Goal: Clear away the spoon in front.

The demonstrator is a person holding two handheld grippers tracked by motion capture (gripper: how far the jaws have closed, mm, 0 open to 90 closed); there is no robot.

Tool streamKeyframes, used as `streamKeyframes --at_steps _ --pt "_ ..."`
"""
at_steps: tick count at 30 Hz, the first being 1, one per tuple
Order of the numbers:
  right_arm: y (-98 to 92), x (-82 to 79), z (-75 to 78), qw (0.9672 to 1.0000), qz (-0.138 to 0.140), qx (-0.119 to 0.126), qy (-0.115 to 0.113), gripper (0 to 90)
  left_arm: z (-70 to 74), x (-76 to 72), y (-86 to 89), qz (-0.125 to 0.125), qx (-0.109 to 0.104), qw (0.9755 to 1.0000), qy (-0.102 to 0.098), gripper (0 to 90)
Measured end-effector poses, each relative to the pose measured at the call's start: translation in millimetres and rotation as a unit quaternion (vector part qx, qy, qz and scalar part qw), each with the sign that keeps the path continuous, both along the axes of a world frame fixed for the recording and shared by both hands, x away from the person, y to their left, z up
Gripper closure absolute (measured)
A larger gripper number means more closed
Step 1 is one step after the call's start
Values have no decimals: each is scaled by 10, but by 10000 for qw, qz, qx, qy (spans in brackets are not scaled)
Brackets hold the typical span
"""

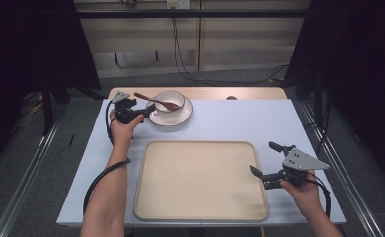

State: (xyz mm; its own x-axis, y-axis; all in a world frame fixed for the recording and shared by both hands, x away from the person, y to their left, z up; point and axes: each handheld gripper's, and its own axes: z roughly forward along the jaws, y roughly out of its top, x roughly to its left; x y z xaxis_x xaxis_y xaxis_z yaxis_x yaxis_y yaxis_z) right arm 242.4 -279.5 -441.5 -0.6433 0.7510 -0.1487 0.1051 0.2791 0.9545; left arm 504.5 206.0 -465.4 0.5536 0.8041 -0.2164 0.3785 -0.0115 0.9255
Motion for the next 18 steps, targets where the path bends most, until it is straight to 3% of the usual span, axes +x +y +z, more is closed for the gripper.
streamKeyframes --at_steps 13,15,18 --pt "11 -5 -5 10000 38 -52 17 15 26 95 -19 62 -85 9999 81 75" --pt "11 -5 -6 10000 45 -63 20 15 7 102 -13 81 -219 9996 145 96" --pt "14 -8 -8 10000 40 -54 26 15 -18 111 -5 126 -213 9995 184 120"
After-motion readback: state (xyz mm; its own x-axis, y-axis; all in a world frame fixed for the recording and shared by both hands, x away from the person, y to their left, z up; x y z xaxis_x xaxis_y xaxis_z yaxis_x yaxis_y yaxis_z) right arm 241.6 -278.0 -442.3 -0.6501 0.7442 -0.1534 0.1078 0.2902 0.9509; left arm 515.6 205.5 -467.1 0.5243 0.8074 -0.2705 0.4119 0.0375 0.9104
